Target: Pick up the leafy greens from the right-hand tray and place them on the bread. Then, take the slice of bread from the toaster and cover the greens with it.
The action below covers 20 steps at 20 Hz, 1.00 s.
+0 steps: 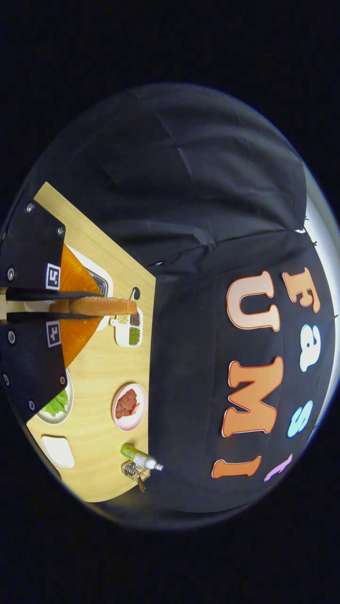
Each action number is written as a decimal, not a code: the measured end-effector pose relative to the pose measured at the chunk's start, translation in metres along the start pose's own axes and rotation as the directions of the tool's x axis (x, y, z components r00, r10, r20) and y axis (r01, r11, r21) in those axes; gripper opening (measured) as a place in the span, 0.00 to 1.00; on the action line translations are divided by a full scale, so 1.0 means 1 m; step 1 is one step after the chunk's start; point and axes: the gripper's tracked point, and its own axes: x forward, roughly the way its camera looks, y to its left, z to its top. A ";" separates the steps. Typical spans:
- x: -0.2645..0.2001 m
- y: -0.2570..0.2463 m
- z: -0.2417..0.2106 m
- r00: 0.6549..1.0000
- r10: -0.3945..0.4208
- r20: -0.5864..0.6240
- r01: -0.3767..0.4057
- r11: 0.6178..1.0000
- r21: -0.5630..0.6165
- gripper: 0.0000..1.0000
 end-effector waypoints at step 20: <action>-0.013 -0.109 -0.092 0.993 -0.040 -0.111 0.045 0.998 0.042 0.09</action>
